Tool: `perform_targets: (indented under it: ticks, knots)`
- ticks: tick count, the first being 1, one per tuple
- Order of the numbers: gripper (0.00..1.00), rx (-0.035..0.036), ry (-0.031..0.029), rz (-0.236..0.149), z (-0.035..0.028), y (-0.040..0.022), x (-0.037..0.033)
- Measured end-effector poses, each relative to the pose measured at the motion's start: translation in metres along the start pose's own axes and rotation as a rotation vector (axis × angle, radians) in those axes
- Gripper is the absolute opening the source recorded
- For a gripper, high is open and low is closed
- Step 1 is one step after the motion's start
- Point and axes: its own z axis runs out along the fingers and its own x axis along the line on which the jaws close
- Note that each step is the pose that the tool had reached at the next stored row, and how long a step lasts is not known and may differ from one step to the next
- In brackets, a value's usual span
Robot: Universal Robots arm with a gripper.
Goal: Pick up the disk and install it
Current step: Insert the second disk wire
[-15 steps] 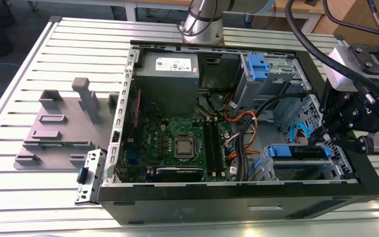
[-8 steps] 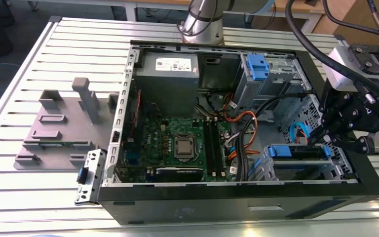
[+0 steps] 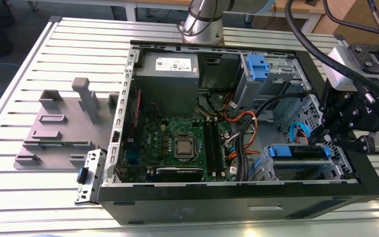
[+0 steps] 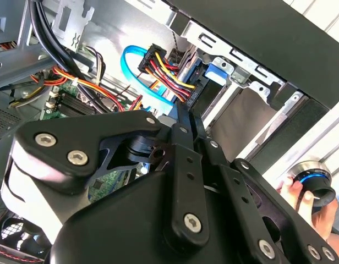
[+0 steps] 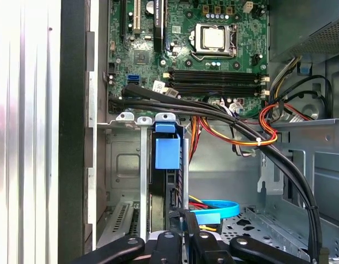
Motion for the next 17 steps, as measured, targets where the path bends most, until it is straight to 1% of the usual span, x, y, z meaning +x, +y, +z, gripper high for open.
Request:
perform_targets:
  ticks: [11, 12, 13, 14, 15, 16, 17]
  knots:
    - [0.19, 0.0007, 0.0, 0.0, 0.0, 0.0, 0.0]
    - [0.25, 0.0008, 0.0, 0.0, 0.0, 0.0, 0.0]
    - [0.25, 0.0009, 0.0, 0.0, 0.0, 0.0, 0.0]
    - [0.31, 0.001, 0.0, 0.0, 0.0, 0.0, 0.0]
    - [0.31, 0.001, 0.0, 0.0, 0.0, 0.0, 0.0]
    - [0.37, 0.0011, -0.0001, 0.0, 0.0, 0.0, 0.0]
    - [0.37, 0.0012, 0.0, 0.0, 0.0, 0.0, 0.0]
